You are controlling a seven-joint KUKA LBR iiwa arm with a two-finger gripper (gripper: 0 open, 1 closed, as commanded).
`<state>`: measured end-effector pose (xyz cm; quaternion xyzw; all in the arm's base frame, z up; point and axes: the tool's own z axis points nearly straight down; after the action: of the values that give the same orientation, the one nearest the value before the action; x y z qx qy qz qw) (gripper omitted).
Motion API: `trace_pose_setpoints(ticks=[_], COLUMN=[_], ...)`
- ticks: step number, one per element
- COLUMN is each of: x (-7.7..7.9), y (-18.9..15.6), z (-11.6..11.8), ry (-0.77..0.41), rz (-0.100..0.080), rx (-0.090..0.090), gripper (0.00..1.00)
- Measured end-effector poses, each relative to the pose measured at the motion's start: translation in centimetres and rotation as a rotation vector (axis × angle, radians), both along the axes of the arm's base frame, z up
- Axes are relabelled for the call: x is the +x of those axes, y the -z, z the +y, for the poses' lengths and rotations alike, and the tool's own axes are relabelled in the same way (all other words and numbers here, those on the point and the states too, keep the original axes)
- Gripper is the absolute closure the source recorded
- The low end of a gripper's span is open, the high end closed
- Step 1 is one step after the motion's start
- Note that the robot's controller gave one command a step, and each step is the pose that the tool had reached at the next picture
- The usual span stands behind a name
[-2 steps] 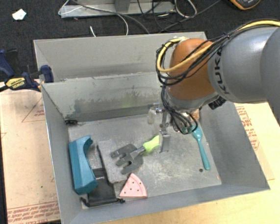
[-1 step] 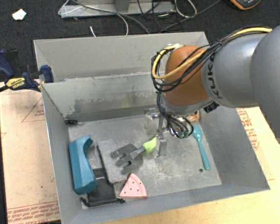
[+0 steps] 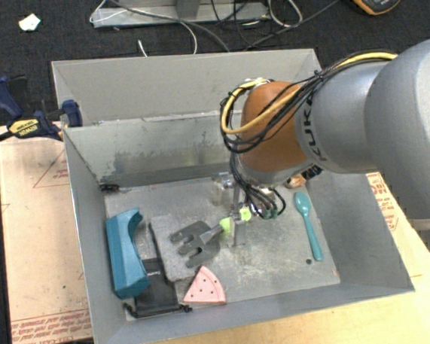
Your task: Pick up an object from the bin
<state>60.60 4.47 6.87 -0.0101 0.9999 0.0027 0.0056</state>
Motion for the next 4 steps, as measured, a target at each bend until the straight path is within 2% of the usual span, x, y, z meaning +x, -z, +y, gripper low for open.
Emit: trace_pose_setpoints(ticks=[1,2,3,4], x=[-1.1,-1.1,-1.3,-1.2], y=[-0.2,-0.2,-3.2,-7.2], z=[1.6,1.6,1.6,1.6], ry=[-0.053,-0.052,-0.052,-0.052], rz=[0.003,0.003,0.011,0.008], rx=[-0.002,-0.002,-0.002,-0.001], gripper=[1.0,1.0,1.0,1.0])
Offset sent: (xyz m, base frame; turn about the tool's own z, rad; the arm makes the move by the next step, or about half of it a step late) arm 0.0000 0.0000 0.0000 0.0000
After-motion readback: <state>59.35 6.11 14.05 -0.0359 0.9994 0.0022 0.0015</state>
